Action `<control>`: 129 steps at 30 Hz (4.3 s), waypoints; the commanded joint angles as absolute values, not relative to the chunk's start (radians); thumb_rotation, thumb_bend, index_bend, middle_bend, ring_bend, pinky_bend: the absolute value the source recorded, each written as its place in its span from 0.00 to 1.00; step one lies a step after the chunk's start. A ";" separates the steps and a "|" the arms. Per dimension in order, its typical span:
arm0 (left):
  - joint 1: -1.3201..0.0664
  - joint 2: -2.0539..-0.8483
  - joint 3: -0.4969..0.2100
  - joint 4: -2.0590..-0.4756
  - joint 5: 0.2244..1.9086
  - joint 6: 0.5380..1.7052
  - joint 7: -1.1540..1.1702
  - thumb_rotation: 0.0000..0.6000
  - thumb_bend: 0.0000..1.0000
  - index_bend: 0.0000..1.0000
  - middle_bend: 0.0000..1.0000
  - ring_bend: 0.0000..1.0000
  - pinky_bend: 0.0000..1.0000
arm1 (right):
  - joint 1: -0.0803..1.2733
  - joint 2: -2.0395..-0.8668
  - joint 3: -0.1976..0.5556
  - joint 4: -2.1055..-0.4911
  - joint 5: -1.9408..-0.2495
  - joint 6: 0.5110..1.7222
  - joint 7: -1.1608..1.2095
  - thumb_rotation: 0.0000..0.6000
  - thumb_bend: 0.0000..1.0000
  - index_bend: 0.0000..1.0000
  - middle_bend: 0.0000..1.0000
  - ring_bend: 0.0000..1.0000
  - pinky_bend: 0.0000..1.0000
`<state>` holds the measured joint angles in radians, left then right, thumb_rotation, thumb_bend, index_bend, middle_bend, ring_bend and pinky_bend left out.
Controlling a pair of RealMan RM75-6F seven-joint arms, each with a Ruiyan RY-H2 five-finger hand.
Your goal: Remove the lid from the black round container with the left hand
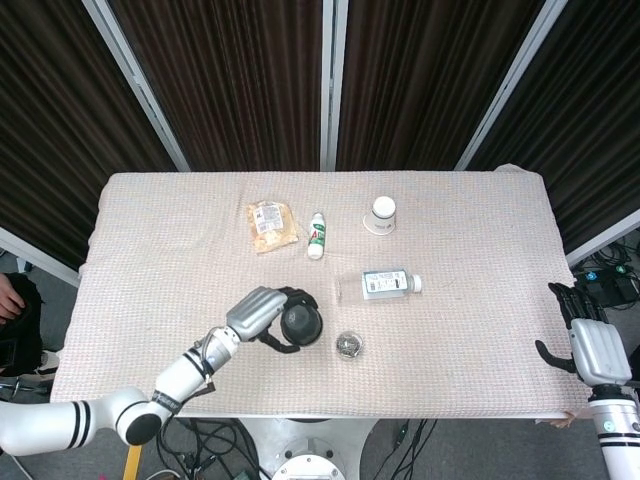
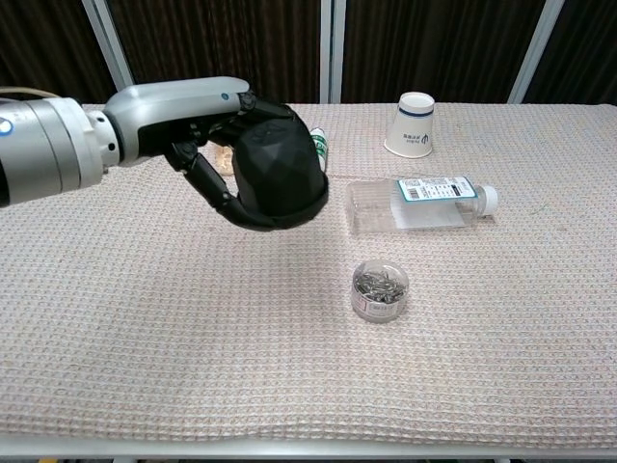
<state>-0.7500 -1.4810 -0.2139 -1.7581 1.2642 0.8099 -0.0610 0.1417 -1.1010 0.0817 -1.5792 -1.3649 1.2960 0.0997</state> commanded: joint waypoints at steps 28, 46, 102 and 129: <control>-0.655 -1.565 -0.103 -1.471 1.226 0.908 -0.057 1.00 0.23 0.29 0.42 0.30 0.42 | 0.139 -1.101 0.082 -1.586 -1.377 1.313 0.096 1.00 0.21 0.05 0.06 0.00 0.01; -0.636 -1.672 -0.084 -1.291 1.343 0.970 -0.145 1.00 0.11 0.11 0.10 0.11 0.24 | 0.141 -1.097 0.085 -1.589 -1.373 1.309 0.098 1.00 0.21 0.05 0.06 0.00 0.01; -0.620 -1.634 -0.196 -1.191 1.225 0.970 -0.160 1.00 0.16 0.15 0.36 0.24 0.36 | 0.146 -1.101 0.084 -1.601 -1.368 1.302 0.072 1.00 0.21 0.05 0.06 0.00 0.01; -0.406 -1.285 -0.121 -1.551 1.222 1.311 0.265 1.00 0.06 0.14 0.19 0.11 0.22 | 0.147 -1.101 0.088 -1.595 -1.387 1.319 0.099 1.00 0.21 0.05 0.06 0.00 0.01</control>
